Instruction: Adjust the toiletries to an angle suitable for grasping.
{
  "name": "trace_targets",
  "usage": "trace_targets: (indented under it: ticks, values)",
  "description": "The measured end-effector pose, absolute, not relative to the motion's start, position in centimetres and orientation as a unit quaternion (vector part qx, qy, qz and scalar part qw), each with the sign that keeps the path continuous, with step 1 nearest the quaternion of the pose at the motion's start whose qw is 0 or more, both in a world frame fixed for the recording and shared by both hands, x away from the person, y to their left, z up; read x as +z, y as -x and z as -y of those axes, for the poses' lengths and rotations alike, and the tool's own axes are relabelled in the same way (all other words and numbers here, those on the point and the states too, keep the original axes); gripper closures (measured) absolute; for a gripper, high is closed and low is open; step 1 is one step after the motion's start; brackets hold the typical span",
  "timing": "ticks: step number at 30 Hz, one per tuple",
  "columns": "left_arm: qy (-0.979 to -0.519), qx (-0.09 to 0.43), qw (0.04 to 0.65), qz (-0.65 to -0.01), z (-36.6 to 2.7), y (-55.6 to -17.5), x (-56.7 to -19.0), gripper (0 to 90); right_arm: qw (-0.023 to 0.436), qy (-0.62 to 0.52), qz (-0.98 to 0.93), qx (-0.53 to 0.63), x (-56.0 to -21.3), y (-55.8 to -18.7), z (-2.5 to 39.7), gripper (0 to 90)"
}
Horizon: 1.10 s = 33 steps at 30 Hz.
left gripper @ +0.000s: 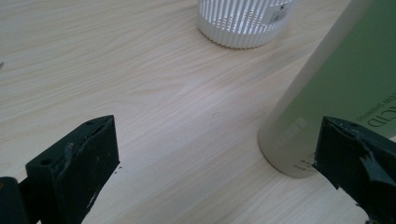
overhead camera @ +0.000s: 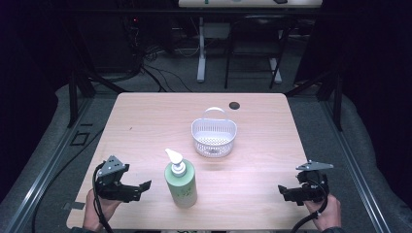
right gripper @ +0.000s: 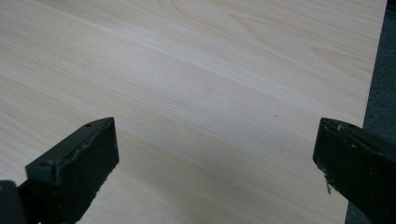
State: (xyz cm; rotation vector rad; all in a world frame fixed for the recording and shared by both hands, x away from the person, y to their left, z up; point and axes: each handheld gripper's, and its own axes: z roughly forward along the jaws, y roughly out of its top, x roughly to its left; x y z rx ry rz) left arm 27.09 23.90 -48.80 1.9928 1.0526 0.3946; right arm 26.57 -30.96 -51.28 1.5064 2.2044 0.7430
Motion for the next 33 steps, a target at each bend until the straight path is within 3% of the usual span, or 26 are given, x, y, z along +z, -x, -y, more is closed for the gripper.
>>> trace_targets:
  ticks: [24,33]
  values:
    - [-0.829,0.113,0.422,-0.349,-21.1,-26.5,-48.5,0.0,0.169,-0.525,-0.799,0.241,-52.0,-27.7,30.7,1.3]
    - [-0.829,0.124,0.432,-0.333,-19.9,-26.0,-48.1,0.0,0.164,-0.521,-0.802,0.241,-52.2,-27.9,30.7,0.0]
